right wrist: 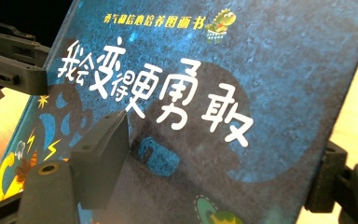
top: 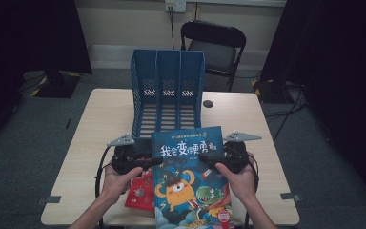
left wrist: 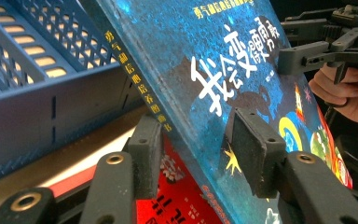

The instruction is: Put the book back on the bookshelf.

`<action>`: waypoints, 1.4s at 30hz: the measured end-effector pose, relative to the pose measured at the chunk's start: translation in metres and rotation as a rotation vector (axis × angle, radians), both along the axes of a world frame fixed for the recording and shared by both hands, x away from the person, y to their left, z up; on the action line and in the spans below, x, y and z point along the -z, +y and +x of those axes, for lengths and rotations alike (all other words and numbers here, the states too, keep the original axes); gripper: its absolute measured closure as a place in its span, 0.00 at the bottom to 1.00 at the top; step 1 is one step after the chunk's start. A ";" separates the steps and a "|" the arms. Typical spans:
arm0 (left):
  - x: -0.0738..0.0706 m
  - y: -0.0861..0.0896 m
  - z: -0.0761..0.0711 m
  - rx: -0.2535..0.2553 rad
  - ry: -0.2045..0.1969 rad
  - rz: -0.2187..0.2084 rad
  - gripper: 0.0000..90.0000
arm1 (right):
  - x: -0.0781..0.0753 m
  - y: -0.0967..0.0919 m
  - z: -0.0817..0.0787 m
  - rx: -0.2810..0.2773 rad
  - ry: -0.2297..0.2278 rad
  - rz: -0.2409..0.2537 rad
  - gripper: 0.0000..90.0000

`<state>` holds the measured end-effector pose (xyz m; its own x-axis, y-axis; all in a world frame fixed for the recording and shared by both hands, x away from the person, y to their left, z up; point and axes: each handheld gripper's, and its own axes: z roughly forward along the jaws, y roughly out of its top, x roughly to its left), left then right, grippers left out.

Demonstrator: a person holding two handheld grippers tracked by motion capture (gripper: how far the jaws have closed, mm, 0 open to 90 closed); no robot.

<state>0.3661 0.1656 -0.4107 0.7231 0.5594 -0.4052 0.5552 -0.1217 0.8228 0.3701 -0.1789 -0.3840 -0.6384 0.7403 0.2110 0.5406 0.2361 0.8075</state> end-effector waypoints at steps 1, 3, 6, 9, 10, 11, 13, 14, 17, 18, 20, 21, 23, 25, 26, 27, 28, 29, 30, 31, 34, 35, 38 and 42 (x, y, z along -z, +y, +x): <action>-0.002 0.000 0.001 0.005 -0.006 -0.003 0.60 | -0.002 0.000 0.001 0.001 -0.004 0.000 0.25; -0.005 0.001 0.003 0.011 -0.006 -0.006 0.61 | -0.005 0.000 0.002 0.000 -0.014 -0.001 0.25; -0.008 0.000 0.004 0.020 -0.003 -0.008 0.63 | -0.008 0.002 0.004 0.011 -0.019 -0.008 0.22; -0.012 0.001 0.003 0.036 -0.012 -0.012 0.64 | -0.009 0.002 0.008 0.019 -0.013 0.007 0.19; -0.013 0.002 0.003 0.039 -0.012 -0.010 0.65 | -0.010 0.002 0.008 0.020 -0.015 0.013 0.19; -0.013 0.002 0.003 0.036 -0.012 -0.011 0.65 | -0.010 0.003 0.008 0.021 -0.017 0.014 0.19; -0.013 0.003 0.004 0.035 -0.012 -0.015 0.65 | -0.012 0.004 0.008 0.022 -0.021 0.009 0.19; -0.013 0.003 0.004 0.033 -0.010 -0.023 0.65 | -0.012 0.004 0.009 0.022 -0.022 0.007 0.19; -0.015 0.005 0.006 0.034 -0.015 -0.040 0.66 | -0.016 0.006 0.010 0.021 -0.032 0.004 0.19; -0.016 0.006 0.006 0.029 -0.017 -0.045 0.66 | -0.017 0.006 0.010 0.023 -0.035 0.005 0.19; -0.019 0.007 0.007 0.031 -0.027 -0.041 0.66 | -0.020 0.007 0.011 0.026 -0.044 0.005 0.19; -0.022 0.007 0.008 0.030 -0.034 -0.046 0.67 | -0.021 0.007 0.011 0.026 -0.048 0.008 0.19; -0.026 0.009 0.008 0.025 -0.045 -0.061 0.68 | -0.024 0.008 0.012 0.029 -0.058 0.017 0.19; -0.030 0.009 0.009 0.014 -0.051 -0.071 0.69 | -0.027 0.009 0.012 0.032 -0.071 0.024 0.19; -0.032 0.009 0.010 0.010 -0.056 -0.058 0.69 | -0.029 0.009 0.012 0.036 -0.077 0.023 0.19; -0.033 0.009 0.011 0.006 -0.062 -0.057 0.69 | -0.031 0.011 0.013 0.041 -0.082 0.017 0.19; -0.034 0.010 0.011 0.008 -0.063 -0.058 0.70 | -0.032 0.012 0.013 0.046 -0.088 0.016 0.18; -0.035 0.011 0.012 0.009 -0.066 -0.064 0.70 | -0.033 0.012 0.013 0.046 -0.093 0.016 0.18; -0.036 0.011 0.013 0.004 -0.067 -0.067 0.70 | -0.035 0.013 0.014 0.047 -0.097 0.018 0.18; -0.038 0.012 0.013 -0.002 -0.074 -0.070 0.70 | -0.036 0.013 0.014 0.049 -0.100 0.016 0.18; -0.044 0.014 0.015 -0.016 -0.090 -0.073 0.71 | -0.042 0.018 0.016 0.054 -0.124 0.013 0.19; -0.046 0.015 0.016 -0.025 -0.098 -0.077 0.71 | -0.043 0.019 0.016 0.055 -0.133 0.013 0.19; -0.054 0.013 0.019 -0.035 -0.118 -0.059 0.72 | -0.049 0.026 0.016 0.069 -0.168 0.029 0.19; -0.058 0.014 0.020 -0.034 -0.136 -0.059 0.72 | -0.053 0.030 0.019 0.097 -0.181 0.043 0.19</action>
<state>0.3864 0.1798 -0.3528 0.7547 0.5623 -0.3380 0.4413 -0.0539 0.8958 0.3888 -0.1494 -0.3313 -0.5952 0.7927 0.1317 0.4043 0.1538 0.9016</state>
